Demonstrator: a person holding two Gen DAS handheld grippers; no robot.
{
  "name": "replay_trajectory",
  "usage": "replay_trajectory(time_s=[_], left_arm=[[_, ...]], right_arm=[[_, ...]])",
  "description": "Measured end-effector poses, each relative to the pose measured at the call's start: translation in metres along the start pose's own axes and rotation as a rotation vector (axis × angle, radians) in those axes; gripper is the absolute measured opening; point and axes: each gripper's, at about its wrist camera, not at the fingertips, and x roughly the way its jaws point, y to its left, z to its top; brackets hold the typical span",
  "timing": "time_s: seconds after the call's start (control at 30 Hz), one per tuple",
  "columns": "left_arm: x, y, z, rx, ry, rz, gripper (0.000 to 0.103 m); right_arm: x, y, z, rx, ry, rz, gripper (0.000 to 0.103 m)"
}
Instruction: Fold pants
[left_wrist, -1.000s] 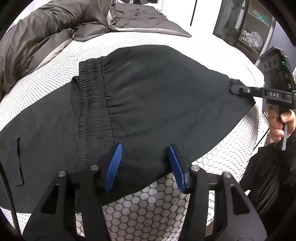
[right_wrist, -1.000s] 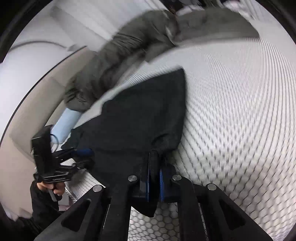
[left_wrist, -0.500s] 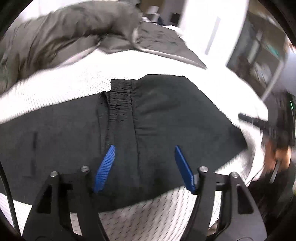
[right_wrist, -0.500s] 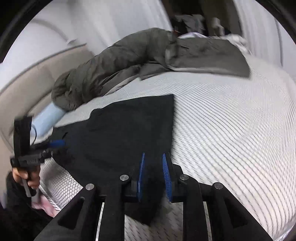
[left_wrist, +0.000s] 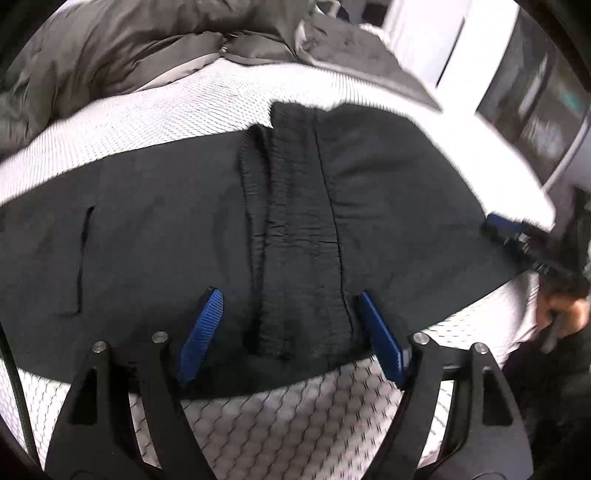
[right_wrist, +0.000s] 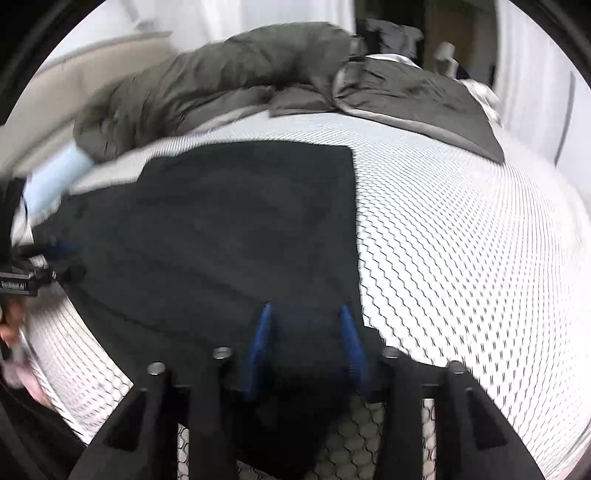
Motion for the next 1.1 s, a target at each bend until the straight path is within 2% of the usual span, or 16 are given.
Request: replay_trajectory(time_s=[0.03,0.13,0.23,0.27,0.33,0.47,0.57,0.7,0.73,0.8,0.83,0.87,0.93,1.0,1.1], left_arm=[[-0.011,0.006,0.0,-0.025,-0.03,-0.003,0.075],[-0.049,0.03,-0.005,-0.139,-0.152,0.04,0.075],[-0.083,0.073,-0.024,-0.358,-0.266,0.014,0.085],[-0.091,0.089,-0.031,-0.425,-0.296,0.025,0.086],[-0.1,0.12,-0.044,-0.556,-0.31,0.068,0.086],[-0.102,0.162,-0.065,-0.789,-0.314,0.1,0.086],[-0.089,0.181,-0.075,-0.876,-0.284,0.08,0.086],[-0.07,0.194,-0.065,-0.856,-0.285,0.071,0.085],[-0.066,0.199,-0.06,-0.846,-0.297,0.078,0.083],[-0.055,0.209,-0.049,-0.851,-0.306,0.121,0.057],[-0.049,0.211,-0.044,-0.852,-0.311,0.146,0.029],[-0.046,0.212,-0.039,-0.84,-0.309,0.182,0.01],[-0.051,0.198,-0.023,-0.771,-0.356,0.224,0.006],[-0.075,0.165,-0.006,-0.652,-0.443,0.249,0.004],[-0.098,0.101,0.02,-0.478,-0.513,0.213,0.004]], right_arm=[[-0.004,0.0,0.002,0.023,-0.01,0.019,0.067],[-0.021,-0.007,0.013,0.101,-0.078,0.131,0.081],[-0.033,-0.018,0.012,0.152,-0.125,0.159,0.085],[-0.034,-0.022,0.01,0.168,-0.119,0.157,0.085],[-0.035,-0.03,0.007,0.188,-0.092,0.167,0.085],[-0.035,-0.027,0.006,0.183,-0.071,0.181,0.085],[-0.038,-0.024,0.004,0.167,-0.081,0.178,0.085],[-0.036,-0.022,0.005,0.173,-0.079,0.187,0.085],[-0.036,-0.021,0.005,0.172,-0.083,0.19,0.085],[-0.035,-0.019,0.007,0.168,-0.091,0.206,0.085],[-0.035,-0.018,0.007,0.164,-0.093,0.211,0.085],[-0.035,-0.016,0.007,0.153,-0.094,0.215,0.085],[-0.035,-0.015,0.006,0.136,-0.099,0.212,0.085],[-0.037,-0.016,0.005,0.131,-0.105,0.208,0.085],[-0.038,-0.02,0.005,0.149,-0.114,0.21,0.085]])
